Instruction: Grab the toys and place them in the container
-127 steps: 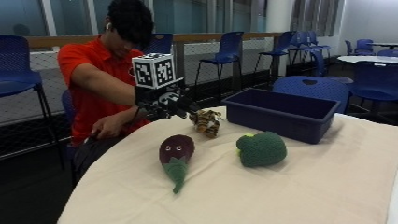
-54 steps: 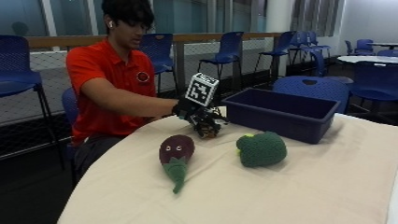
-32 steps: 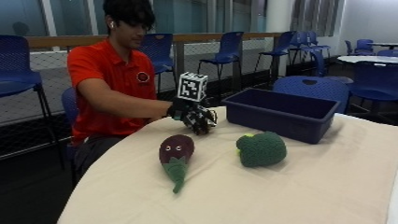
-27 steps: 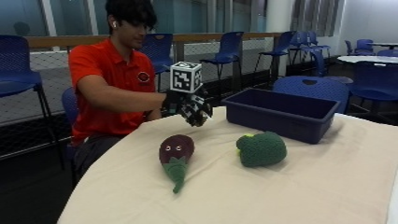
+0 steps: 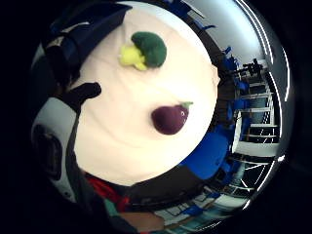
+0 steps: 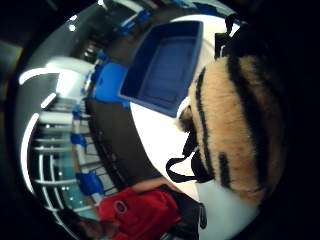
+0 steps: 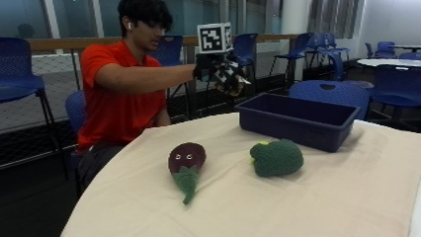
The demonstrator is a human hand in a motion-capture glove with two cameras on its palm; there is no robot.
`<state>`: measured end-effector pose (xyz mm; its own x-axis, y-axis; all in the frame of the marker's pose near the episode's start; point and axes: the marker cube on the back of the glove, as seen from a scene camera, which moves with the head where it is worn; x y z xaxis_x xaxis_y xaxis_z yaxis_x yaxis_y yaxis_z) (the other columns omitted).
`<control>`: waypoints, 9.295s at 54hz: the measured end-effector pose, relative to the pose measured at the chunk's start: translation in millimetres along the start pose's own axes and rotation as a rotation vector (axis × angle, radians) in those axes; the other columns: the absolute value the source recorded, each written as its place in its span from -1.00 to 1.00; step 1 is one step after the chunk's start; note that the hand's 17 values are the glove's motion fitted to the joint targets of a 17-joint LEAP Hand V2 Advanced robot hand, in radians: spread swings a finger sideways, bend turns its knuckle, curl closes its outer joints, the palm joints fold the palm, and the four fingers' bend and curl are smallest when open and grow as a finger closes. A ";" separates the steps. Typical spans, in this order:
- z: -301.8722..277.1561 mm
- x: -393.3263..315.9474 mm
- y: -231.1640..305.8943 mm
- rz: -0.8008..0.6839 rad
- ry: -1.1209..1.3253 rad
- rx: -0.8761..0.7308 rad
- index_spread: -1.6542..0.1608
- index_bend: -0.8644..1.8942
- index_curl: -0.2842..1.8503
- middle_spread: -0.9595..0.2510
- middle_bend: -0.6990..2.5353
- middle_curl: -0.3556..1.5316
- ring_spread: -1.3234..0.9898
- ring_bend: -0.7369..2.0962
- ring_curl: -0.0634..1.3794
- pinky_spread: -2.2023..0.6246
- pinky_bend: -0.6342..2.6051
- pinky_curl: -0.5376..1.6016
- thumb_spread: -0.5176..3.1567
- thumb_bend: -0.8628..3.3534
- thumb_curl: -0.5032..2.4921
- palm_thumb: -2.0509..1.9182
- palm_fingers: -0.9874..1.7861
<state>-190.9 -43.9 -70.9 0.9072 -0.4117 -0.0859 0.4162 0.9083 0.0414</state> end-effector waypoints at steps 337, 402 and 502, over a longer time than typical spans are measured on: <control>142.8 111.4 -133.9 0.333 0.161 -0.164 0.41 -0.25 -0.52 0.29 -0.40 -0.39 -0.11 0.17 -0.42 0.33 0.17 -0.20 0.05 -0.48 -0.39 0.27 0.09; 47.9 -77.2 -189.4 0.028 -0.051 -0.221 0.42 -0.32 -0.38 0.42 -0.51 -0.35 0.08 -0.35 -0.54 0.55 0.23 -0.10 -0.08 -0.65 -0.26 -0.03 -0.53; 80.5 143.3 93.3 0.333 -0.063 -0.131 0.44 -0.27 -0.49 0.48 -0.50 -0.43 0.19 -0.37 -0.68 0.65 0.09 -0.20 -0.18 -0.64 -0.60 -0.05 -0.44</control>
<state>-17.2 -24.0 0.7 0.9954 -0.0914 -0.0277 0.0893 0.9935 -0.0713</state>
